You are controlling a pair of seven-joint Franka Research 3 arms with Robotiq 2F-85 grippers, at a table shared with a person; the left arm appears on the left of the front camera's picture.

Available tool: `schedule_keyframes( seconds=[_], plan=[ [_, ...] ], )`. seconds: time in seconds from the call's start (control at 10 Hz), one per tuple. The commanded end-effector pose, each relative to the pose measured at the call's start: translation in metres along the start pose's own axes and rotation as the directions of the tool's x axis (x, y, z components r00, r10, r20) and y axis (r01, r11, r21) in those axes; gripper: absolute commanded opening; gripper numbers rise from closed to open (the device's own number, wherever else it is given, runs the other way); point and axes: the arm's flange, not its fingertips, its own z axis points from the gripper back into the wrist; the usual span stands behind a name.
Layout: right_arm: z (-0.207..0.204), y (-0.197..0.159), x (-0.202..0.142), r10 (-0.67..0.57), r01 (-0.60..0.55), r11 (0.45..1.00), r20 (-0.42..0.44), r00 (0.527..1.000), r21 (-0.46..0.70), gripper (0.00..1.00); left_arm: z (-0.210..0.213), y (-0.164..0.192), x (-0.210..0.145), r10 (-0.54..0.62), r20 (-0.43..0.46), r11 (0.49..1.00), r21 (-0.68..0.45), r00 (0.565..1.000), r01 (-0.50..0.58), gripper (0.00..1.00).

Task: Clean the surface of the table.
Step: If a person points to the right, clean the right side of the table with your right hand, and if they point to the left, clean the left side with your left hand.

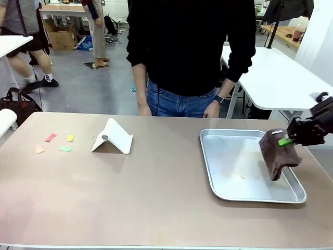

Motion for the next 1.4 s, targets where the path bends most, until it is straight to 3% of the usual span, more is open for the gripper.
schedule_keyframes(
  seconds=[0.0, 0.2, 0.9, 1.3],
  plan=[
    [-0.026, 0.014, 0.009, -0.019, 0.007, 0.991, -0.09, 0.996, -0.132, 0.1, 0.002, -0.005, -0.002, -0.02, 0.0, 1.0, -0.019, 1.0, 0.02, 0.0],
    [-0.062, 0.028, 0.013, 0.0, -0.039, 0.973, -0.168, 0.986, -0.229, 0.1, 0.002, -0.005, -0.002, -0.02, 0.0, 1.0, -0.019, 1.0, 0.02, 0.0],
    [-0.153, 0.058, 0.018, 0.059, -0.126, 0.969, -0.298, 0.953, -0.21, 0.1, 0.002, -0.005, -0.002, -0.02, 0.0, 1.0, -0.019, 1.0, 0.02, 0.0],
    [-0.179, 0.084, 0.011, 0.132, -0.161, 0.982, -0.259, 0.957, -0.093, 0.1, 0.002, -0.005, -0.002, -0.02, 0.0, 1.0, -0.019, 1.0, 0.02, 0.0]
  ],
)
